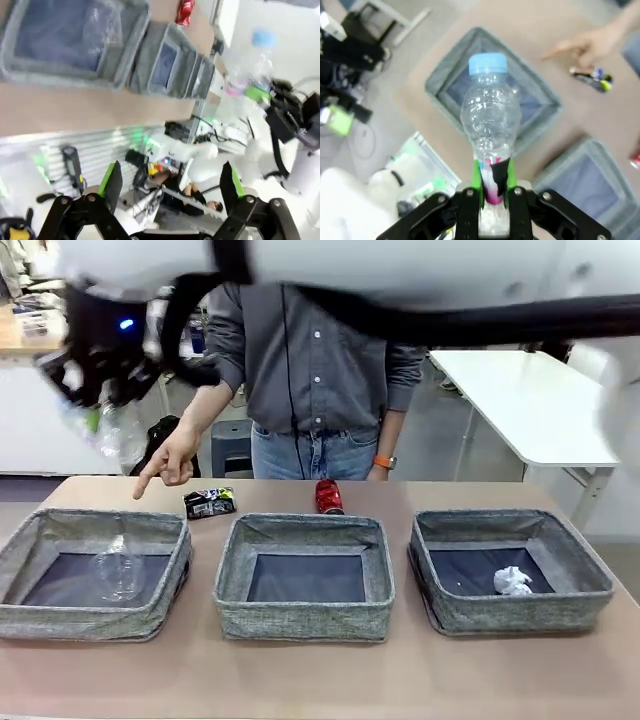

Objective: Sort the waste into the appropriate baskets.
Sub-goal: Place the picked waste into the Fabric basket indicated by the person.

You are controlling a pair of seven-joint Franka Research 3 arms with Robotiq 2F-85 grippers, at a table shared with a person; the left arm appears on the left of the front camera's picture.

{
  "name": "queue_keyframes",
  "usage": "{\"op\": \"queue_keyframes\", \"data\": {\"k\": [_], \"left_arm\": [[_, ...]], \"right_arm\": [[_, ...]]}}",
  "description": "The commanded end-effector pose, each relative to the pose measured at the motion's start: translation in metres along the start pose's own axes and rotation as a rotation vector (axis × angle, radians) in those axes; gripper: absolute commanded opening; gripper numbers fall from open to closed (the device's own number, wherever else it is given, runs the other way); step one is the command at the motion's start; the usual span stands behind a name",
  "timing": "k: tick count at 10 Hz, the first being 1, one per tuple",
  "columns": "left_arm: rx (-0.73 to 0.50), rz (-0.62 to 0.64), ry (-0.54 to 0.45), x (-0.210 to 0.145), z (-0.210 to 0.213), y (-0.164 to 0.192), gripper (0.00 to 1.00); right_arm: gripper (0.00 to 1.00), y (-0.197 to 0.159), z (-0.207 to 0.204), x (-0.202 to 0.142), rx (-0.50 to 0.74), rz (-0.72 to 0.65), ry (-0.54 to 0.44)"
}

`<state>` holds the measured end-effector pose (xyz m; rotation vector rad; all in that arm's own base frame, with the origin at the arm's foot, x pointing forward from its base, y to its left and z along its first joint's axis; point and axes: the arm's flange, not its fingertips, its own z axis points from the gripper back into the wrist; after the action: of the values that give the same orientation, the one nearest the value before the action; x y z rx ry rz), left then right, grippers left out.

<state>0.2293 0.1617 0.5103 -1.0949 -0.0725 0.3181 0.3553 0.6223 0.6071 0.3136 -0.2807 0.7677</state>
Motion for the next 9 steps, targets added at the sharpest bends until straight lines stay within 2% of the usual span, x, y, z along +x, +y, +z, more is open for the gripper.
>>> {"op": "queue_keyframes", "data": {"k": [1,2,3,4,5,6,9], "left_arm": [[-0.158,0.034,0.254,0.005,-0.017,-0.003,0.99],[0.0,0.0,0.0,0.0,0.0,0.0,0.99],[0.0,0.0,0.0,0.0,0.0,0.0,0.99],[0.0,0.0,0.0,0.0,0.0,0.0,0.99],[0.0,0.0,0.0,0.0,0.0,0.0,0.99],[0.0,0.0,0.0,0.0,0.0,0.0,0.99],[0.0,0.0,0.0,0.0,0.0,0.0,0.99]], "right_arm": [[0.19,0.011,-0.006,0.036,-0.02,-0.055,0.057],[0.19,0.0,0.0,0.0,0.0,0.0,0.0],[0.19,0.0,0.0,0.0,0.0,0.0,0.0],[0.19,0.008,-0.027,0.003,0.017,0.003,0.036],[0.19,0.015,-0.038,0.007,-0.014,0.157,0.034],[0.19,0.018,-0.065,0.016,-0.034,0.214,0.057],[0.19,0.009,-0.125,0.033,-0.017,0.345,0.01]]}}
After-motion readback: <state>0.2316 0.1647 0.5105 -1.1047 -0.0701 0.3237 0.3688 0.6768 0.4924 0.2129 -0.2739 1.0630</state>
